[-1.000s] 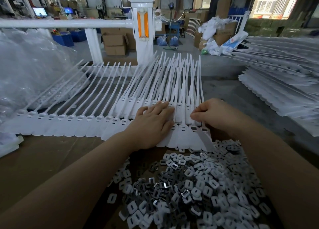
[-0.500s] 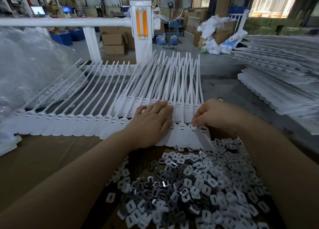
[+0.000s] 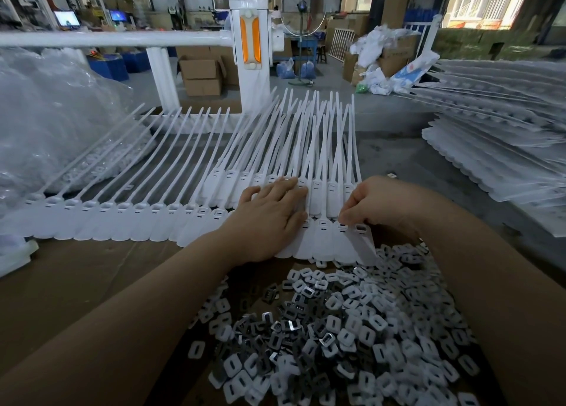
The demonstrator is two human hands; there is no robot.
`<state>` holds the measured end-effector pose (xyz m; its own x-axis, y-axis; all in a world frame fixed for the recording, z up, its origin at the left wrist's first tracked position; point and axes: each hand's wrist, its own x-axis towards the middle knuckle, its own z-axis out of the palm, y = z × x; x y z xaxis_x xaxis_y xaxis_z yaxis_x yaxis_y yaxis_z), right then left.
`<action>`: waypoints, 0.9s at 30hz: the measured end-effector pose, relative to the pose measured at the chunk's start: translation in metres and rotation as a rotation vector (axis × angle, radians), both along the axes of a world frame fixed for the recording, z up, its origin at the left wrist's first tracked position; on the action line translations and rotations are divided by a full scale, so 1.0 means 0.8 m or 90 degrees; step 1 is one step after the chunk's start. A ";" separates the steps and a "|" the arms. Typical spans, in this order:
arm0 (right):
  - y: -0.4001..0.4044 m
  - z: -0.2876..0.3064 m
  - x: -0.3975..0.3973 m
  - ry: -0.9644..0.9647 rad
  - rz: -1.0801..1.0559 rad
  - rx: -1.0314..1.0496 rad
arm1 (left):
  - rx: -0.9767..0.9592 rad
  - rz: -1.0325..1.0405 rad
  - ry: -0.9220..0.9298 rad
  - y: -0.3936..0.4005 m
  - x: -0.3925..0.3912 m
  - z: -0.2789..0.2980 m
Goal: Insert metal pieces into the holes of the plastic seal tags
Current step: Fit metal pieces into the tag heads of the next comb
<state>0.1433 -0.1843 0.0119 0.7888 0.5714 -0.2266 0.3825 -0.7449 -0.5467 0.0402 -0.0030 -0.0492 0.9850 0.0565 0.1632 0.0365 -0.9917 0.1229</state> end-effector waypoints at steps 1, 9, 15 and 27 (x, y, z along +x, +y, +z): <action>0.001 0.000 0.000 0.003 -0.005 -0.004 | -0.001 0.000 0.000 0.000 0.000 0.000; 0.003 -0.004 0.001 0.035 -0.029 0.011 | -0.004 -0.004 -0.003 0.000 0.001 0.001; 0.001 -0.005 0.002 0.004 -0.004 0.014 | -0.003 -0.006 -0.006 -0.001 0.001 0.001; 0.018 0.005 -0.041 0.002 0.470 0.147 | 0.029 -0.021 0.025 0.002 -0.001 0.005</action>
